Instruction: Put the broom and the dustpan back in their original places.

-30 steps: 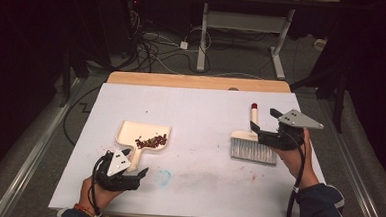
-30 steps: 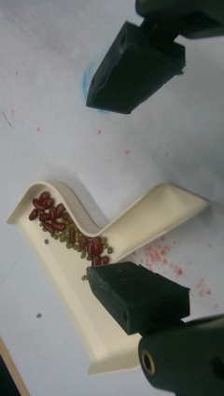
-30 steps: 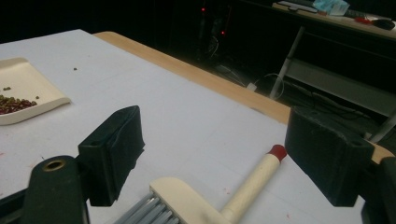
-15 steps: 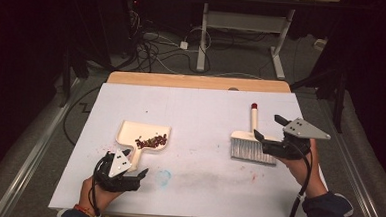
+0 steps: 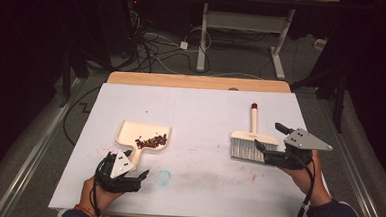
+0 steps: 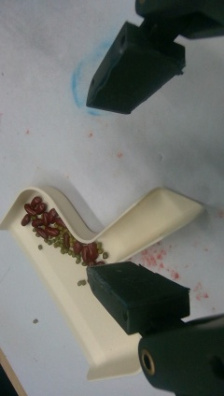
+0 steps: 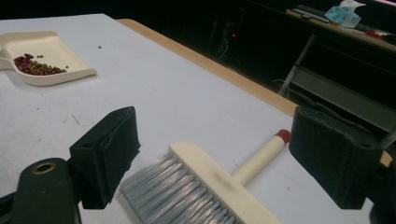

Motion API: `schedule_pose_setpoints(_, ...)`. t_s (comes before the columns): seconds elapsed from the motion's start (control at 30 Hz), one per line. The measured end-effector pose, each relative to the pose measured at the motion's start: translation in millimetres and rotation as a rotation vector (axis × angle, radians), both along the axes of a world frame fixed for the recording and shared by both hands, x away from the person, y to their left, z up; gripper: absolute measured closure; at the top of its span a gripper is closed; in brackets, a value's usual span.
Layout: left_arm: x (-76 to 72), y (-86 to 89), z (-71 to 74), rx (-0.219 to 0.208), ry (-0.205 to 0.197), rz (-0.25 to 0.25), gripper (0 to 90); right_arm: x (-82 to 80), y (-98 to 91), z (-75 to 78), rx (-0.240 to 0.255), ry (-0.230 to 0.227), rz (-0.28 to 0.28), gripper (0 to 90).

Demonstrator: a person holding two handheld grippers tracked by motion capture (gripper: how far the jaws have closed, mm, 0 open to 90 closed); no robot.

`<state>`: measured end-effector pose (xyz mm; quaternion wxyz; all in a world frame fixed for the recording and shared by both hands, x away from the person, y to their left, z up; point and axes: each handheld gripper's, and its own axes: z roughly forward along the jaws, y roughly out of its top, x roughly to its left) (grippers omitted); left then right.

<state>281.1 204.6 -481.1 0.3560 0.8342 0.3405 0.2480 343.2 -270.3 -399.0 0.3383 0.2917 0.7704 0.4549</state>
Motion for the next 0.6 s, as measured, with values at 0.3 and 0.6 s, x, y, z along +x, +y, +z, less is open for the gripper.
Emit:
schedule_pose_setpoints(0.3, -0.3, -1.5, -0.7, 0.01, -0.001, -0.01, 16.8, -10.3, -0.3, -7.9, -0.02, -0.016, 0.024, 16.0)
schedule_pose_setpoints(0.6, -0.9, -2.3, -0.4, 0.015, -0.001, -0.019, 16.8, -20.0, -3.9, -16.8, -0.044, -0.025, 0.034, 16.0)
